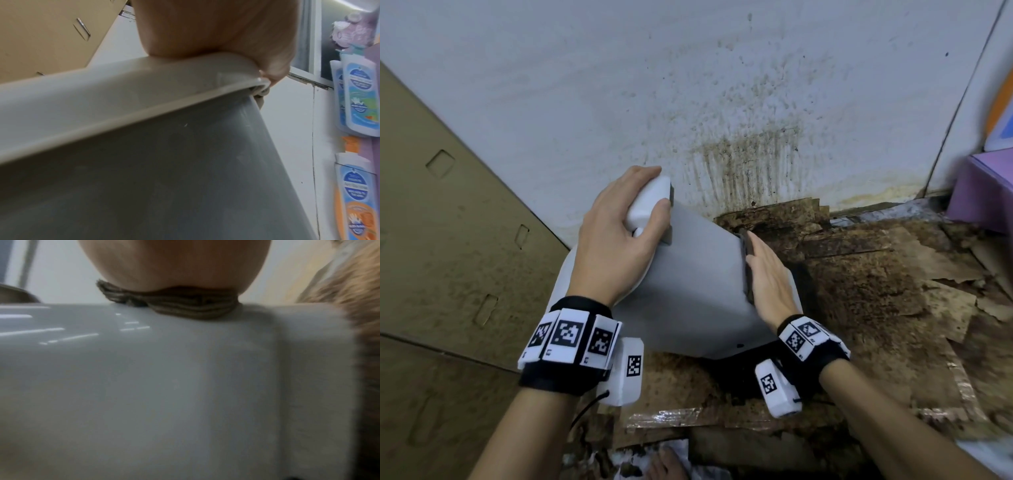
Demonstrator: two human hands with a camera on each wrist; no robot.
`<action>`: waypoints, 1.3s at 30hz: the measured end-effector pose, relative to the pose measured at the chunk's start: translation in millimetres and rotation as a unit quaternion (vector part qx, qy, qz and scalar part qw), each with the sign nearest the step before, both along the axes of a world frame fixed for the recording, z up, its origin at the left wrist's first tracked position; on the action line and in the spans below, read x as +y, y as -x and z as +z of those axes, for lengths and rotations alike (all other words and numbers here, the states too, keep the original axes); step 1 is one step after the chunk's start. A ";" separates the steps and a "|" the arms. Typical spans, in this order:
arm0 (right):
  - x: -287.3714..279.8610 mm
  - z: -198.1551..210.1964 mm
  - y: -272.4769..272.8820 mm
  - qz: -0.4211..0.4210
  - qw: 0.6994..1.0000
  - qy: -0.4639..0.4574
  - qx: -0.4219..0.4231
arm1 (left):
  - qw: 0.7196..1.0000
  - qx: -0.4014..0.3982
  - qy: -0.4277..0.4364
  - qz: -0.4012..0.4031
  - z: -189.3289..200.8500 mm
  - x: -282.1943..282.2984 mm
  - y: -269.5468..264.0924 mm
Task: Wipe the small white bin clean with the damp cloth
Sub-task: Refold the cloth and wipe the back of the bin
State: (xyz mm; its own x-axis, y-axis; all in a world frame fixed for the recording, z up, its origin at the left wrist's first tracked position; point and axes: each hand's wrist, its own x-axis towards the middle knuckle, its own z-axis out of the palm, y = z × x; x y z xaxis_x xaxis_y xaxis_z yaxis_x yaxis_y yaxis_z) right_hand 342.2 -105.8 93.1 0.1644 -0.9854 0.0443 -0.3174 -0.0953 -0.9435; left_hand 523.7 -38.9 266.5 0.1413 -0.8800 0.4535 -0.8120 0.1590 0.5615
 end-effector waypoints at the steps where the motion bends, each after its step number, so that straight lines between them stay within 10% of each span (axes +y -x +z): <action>1: 3.3 15.0 -10.2 0.010 1.000 0.015 -0.009 | 1.000 -0.003 0.000 -0.001 0.0 -0.2 1.1; 7: 33.5 83.4 -69.0 0.078 0.986 0.148 -0.013 | 1.000 -0.008 0.001 -0.002 -1.0 0.7 -0.1; 18: 46.9 17.4 -43.9 -0.052 0.962 0.265 0.025 | 1.000 0.004 -0.004 -0.001 -2.2 0.9 -3.6; 28: 37.4 -67.5 16.4 -0.151 0.980 0.133 0.002 | 1.000 0.019 -0.007 0.000 -1.0 0.1 -0.3; 39: 35.4 -48.1 -7.7 -0.237 0.971 0.042 -0.001 | 1.000 0.007 -0.011 -0.003 -3.2 -3.4 -5.5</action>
State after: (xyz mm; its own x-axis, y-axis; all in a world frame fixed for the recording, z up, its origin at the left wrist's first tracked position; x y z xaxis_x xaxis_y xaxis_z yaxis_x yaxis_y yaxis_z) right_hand 349.8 -70.4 45.0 -0.3060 -0.9435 0.1273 -0.3429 -0.0155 -0.9392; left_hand 529.2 -42.3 263.3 0.1420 -0.8906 0.4321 -0.8034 0.1513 0.5759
